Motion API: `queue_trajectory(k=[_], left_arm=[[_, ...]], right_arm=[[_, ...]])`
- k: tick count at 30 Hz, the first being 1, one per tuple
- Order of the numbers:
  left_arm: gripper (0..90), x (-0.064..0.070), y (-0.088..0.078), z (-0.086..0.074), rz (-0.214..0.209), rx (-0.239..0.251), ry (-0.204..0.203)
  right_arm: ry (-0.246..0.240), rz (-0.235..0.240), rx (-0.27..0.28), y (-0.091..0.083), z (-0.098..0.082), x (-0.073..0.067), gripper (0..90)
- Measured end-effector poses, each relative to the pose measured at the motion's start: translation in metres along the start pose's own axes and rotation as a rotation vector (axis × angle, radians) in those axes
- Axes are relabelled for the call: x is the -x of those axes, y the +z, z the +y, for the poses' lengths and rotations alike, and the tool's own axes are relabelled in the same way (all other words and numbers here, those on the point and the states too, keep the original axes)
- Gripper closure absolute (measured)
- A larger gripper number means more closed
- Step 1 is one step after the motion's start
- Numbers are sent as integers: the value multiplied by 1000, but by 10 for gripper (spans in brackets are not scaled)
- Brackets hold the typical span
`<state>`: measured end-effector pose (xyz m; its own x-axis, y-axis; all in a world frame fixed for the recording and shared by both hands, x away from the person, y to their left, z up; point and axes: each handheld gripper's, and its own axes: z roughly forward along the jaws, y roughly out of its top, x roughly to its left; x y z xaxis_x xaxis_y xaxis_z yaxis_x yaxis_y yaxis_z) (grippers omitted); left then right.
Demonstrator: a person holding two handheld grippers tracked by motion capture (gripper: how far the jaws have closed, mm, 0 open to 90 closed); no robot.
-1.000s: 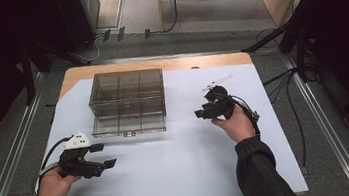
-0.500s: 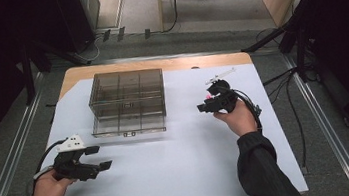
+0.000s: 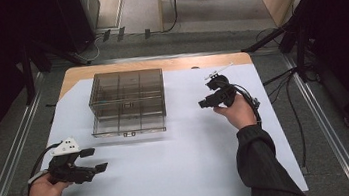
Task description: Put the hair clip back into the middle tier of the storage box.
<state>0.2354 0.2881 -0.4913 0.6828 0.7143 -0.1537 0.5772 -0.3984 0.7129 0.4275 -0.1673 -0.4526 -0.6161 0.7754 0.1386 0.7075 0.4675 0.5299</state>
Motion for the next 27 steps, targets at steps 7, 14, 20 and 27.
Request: queue_trajectory(k=[7, 14, 20, 27], left_arm=[[247, -3, -5, -2, 8, 13, -17], [247, -2, -4, -3, 24, 4, -12], [247, -2, -4, -3, 23, 4, -13], [247, 0, -5, -3, 37, 2, -6]], right_arm=[[8, -14, -29, 6, 4, 6, 616], [8, -55, -63, 8, 7, 15, 631], [10, -79, -94, 9, 9, 27, 634], [2, -118, -136, 11, 13, 32, 644]])
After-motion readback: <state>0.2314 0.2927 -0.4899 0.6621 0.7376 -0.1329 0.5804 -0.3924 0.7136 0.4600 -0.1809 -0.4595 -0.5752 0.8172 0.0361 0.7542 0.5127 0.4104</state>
